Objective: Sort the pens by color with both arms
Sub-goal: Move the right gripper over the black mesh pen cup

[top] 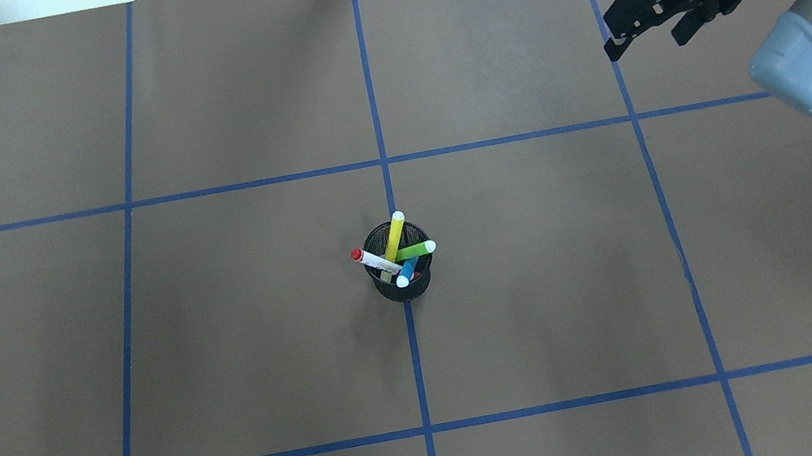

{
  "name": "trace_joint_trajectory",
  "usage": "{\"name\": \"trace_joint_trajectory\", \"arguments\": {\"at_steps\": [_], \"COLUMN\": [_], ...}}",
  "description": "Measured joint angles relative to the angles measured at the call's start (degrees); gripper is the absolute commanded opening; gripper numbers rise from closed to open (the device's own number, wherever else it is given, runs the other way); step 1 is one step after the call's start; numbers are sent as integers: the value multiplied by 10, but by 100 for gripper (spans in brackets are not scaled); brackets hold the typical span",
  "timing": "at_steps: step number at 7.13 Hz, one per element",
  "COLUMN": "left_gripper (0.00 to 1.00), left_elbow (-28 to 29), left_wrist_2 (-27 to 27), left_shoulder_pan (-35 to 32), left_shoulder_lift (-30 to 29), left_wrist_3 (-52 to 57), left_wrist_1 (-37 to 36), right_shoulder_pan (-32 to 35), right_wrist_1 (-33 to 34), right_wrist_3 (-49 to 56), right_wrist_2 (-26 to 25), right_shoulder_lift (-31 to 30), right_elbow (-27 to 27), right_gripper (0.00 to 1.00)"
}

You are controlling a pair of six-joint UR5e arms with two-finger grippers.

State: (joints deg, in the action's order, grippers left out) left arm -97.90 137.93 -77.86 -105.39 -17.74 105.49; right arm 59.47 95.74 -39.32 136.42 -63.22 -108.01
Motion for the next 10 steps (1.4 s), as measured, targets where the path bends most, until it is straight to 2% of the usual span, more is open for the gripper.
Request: {"name": "trace_joint_trajectory", "arguments": {"at_steps": [2, 4, 5, 7, 8, 10], "left_gripper": [100, 100, 100, 100, 100, 100], "left_elbow": [1, 6, 8, 10, 10, 10], "left_wrist_2": [-2, -6, -7, -7, -7, -7], "left_shoulder_pan": [42, 73, 80, 88, 89, 89], "left_shoulder_lift": [-21, -35, -38, -39, -39, -38], "left_wrist_3": [-58, -94, -99, -101, -102, -102], "left_wrist_1": [3, 3, 4, 4, 4, 4], "right_shoulder_pan": [-77, -168, -210, -277, -300, -333], "right_wrist_1": [-55, -65, -56, 30, 68, 112], "right_wrist_3": [-184, -338, -388, -436, -453, -476], "right_wrist_2": [-77, -176, -223, -293, -313, -337], "right_shoulder_lift": [18, 39, 53, 107, 137, 190], "right_elbow": [-8, -18, -20, -18, -7, 34], "right_gripper": [100, 100, 100, 97, 93, 66]}}
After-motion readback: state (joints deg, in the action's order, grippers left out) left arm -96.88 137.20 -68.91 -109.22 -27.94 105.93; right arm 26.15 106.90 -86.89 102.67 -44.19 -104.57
